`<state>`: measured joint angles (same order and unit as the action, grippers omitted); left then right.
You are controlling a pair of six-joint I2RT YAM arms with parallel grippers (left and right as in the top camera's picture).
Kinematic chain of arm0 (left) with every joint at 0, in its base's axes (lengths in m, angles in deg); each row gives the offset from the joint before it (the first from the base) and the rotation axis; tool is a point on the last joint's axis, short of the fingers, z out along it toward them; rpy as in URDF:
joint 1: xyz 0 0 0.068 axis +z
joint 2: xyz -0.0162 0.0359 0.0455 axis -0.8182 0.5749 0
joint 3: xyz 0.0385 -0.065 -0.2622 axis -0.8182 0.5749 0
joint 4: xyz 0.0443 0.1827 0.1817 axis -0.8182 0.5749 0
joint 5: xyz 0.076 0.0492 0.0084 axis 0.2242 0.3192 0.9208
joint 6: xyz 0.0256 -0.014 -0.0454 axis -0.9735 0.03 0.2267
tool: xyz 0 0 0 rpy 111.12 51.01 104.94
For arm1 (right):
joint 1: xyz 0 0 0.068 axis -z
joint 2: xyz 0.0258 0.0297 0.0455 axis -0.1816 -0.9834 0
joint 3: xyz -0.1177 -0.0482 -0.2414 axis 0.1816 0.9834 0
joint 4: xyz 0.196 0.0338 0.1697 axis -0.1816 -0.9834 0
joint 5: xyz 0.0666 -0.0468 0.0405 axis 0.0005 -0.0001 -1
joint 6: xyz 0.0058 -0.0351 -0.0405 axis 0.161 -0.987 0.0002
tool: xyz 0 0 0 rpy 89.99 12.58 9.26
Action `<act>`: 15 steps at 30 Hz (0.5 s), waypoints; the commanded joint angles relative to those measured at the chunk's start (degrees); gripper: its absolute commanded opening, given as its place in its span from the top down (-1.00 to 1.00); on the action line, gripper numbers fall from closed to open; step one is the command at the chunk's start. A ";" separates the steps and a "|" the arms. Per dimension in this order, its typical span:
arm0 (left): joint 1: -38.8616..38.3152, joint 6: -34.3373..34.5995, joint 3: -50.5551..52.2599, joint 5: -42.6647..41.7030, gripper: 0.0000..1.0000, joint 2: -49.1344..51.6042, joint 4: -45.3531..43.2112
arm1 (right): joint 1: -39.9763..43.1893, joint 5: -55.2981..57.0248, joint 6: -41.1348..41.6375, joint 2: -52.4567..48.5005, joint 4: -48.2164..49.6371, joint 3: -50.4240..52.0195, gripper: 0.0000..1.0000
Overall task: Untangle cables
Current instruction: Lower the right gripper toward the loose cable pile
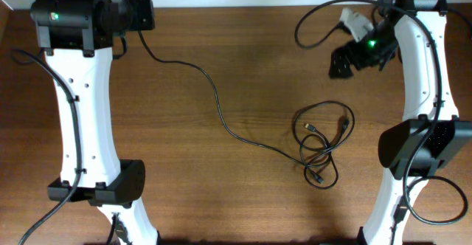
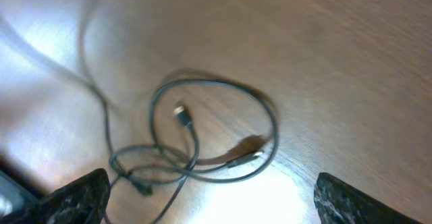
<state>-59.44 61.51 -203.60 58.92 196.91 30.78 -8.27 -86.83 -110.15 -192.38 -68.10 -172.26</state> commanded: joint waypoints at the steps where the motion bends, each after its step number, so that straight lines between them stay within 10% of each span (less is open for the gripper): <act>1: 0.02 -0.74 0.02 -0.59 0.99 -0.85 -0.26 | 0.17 -6.36 -13.11 0.55 -0.76 2.03 -0.90; 12: 0.02 -0.76 0.02 -0.57 0.99 -0.85 0.09 | 0.07 -6.21 -12.85 1.97 35.52 -20.96 -0.99; 15: 0.04 -0.79 0.02 -0.57 0.99 -0.85 1.01 | 2.99 -7.23 -8.70 2.36 30.38 -20.63 -0.98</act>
<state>-59.44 61.49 -203.60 58.94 196.94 31.69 -7.63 -92.90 -121.71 -191.92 -34.20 -192.57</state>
